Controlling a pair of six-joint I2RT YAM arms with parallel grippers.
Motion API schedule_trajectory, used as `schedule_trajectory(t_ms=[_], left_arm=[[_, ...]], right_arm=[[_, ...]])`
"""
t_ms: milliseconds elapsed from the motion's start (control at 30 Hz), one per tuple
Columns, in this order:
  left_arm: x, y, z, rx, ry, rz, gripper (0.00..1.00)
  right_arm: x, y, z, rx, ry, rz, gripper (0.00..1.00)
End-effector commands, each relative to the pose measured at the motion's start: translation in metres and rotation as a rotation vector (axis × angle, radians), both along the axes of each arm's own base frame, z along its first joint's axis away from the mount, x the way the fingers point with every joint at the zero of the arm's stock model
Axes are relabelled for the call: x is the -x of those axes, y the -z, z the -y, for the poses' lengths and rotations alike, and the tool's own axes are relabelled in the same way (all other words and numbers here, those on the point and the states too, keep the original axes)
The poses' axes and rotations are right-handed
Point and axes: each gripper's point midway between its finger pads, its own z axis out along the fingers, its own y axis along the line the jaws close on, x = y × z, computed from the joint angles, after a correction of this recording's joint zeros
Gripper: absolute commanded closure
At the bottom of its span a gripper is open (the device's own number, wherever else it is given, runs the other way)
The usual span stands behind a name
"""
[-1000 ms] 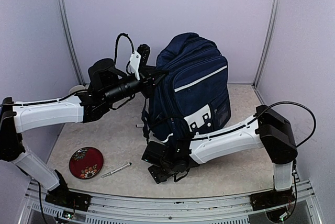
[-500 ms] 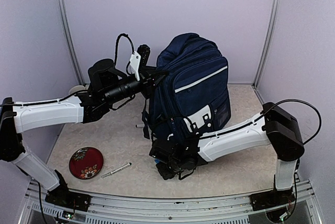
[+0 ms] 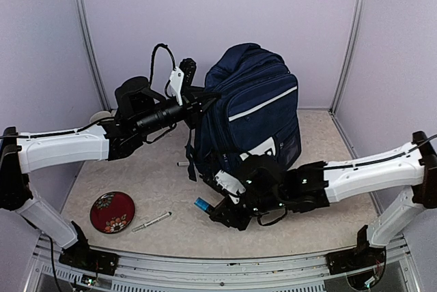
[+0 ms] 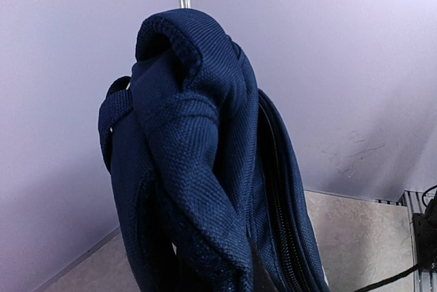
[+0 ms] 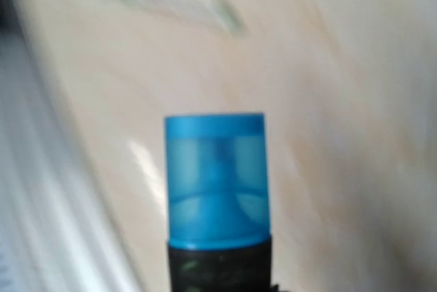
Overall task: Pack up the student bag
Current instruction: Pick up the pen from the center of the board, then place the pen in the upper front pocket of the bag.
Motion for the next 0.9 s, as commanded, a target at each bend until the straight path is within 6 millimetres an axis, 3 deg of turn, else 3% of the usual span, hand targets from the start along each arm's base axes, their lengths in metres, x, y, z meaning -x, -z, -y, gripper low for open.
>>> schedule_trajectory(t_ms=[0,167,367,467,567,733,867], left_arm=[[0.013,-0.059,-0.010,0.119,0.011,0.137,1.00],[0.014,-0.055,-0.004,0.106,0.036,0.130,1.00],[0.015,-0.052,0.000,0.105,0.042,0.105,1.00],[0.017,-0.051,0.002,0.108,0.051,0.095,1.00],[0.019,-0.050,0.006,0.109,0.058,0.077,1.00],[0.022,-0.049,0.014,0.104,0.078,0.074,1.00],[0.026,-0.049,0.022,0.100,0.103,0.079,1.00]], right_arm=[[0.004,-0.108,-0.002,-0.328,-0.146,0.187,0.89],[-0.034,-0.200,0.039,-0.552,-0.093,0.334,0.90],[-0.105,-0.295,0.078,-0.651,0.010,0.643,0.93],[-0.144,-0.312,0.094,-0.653,0.101,0.748,0.94],[-0.167,-0.325,0.107,-0.686,0.156,0.824,0.95],[-0.180,-0.340,0.107,-0.692,0.165,0.901,0.96],[-0.191,-0.339,0.115,-0.676,0.229,0.958,0.97]])
